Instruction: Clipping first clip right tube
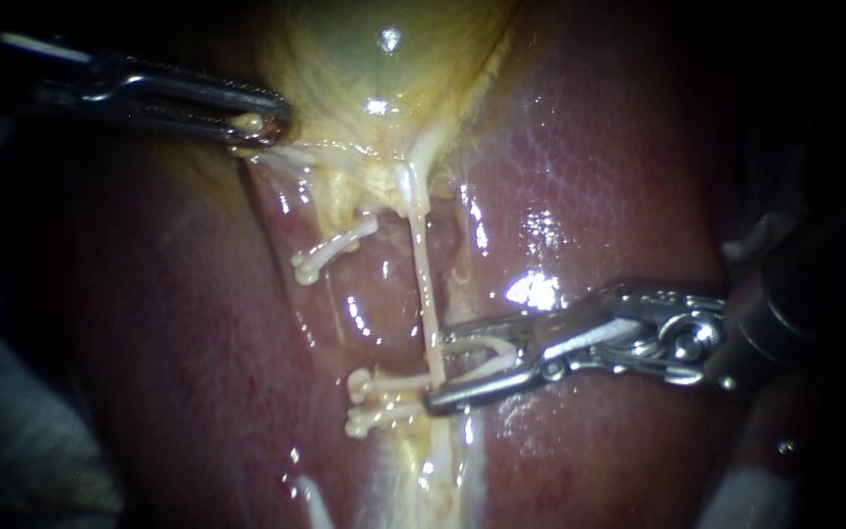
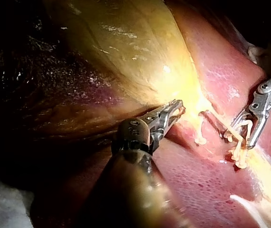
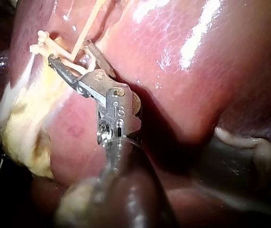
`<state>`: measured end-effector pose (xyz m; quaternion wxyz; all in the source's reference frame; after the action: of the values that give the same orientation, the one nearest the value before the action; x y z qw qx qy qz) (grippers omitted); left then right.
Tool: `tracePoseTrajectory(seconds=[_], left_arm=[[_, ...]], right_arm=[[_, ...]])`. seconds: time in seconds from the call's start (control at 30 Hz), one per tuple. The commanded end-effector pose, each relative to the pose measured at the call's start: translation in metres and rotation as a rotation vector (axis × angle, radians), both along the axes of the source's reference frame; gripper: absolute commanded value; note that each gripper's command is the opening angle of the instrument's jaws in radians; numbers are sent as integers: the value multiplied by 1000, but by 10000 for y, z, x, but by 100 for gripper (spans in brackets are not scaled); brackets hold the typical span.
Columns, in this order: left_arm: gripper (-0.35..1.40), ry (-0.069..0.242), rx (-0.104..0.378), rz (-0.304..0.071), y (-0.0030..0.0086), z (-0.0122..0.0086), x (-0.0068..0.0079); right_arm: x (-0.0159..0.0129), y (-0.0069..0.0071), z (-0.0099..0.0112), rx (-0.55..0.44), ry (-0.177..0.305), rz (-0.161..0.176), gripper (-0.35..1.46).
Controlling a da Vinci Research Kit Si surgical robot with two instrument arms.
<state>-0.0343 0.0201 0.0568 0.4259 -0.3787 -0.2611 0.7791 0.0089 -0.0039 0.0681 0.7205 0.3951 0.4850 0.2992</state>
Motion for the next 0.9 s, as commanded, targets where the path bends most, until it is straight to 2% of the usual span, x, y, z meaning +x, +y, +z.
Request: tracePoseTrajectory(seconds=[0.03,0.27,0.53,0.9], left_arm=[[-35,0,0,0,0,0,0],[-35,0,0,-1,0,0,0],[-35,0,0,-1,0,0,0],[-35,0,0,-1,0,0,-1]], right_arm=[[2,-1,-1,6,5,5,49],[8,-2,-10,30,42,30,50],[9,2,-33,64,83,58,50],[9,1,-44,105,103,17,45]])
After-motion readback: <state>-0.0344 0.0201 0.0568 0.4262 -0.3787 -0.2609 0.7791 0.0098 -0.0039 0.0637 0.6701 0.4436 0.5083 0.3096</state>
